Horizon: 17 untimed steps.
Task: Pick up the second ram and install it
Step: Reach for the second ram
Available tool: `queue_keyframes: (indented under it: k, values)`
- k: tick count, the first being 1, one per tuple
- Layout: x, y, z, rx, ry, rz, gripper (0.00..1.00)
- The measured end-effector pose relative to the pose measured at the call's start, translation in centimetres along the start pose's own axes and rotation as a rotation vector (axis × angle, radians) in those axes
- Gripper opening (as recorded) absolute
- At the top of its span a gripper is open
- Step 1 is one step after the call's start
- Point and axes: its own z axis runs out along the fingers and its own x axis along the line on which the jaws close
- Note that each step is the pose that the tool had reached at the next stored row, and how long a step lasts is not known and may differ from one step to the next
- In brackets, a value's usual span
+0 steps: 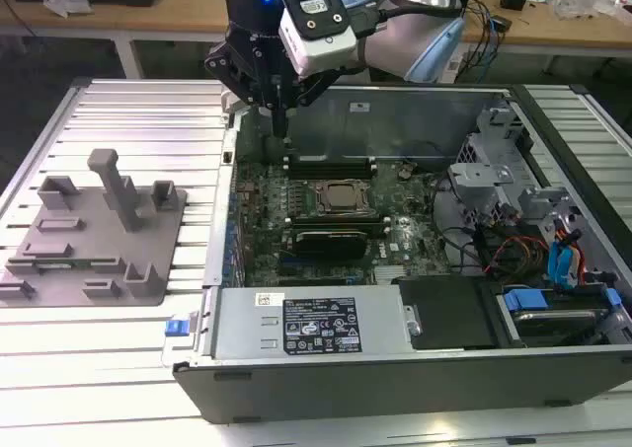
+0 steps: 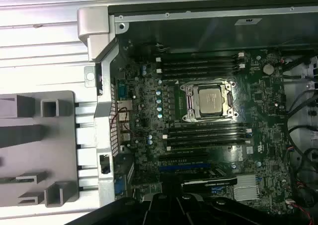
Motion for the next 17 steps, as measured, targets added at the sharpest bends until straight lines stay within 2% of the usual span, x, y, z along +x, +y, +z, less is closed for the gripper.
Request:
queue_keyframes:
  k: [11,17]
  values:
    - [0.0,0.0,0.0,0.0,0.0,0.0,0.08]
    - [0.81,-0.06,-0.02,0.0,0.0,0.0,0.08]
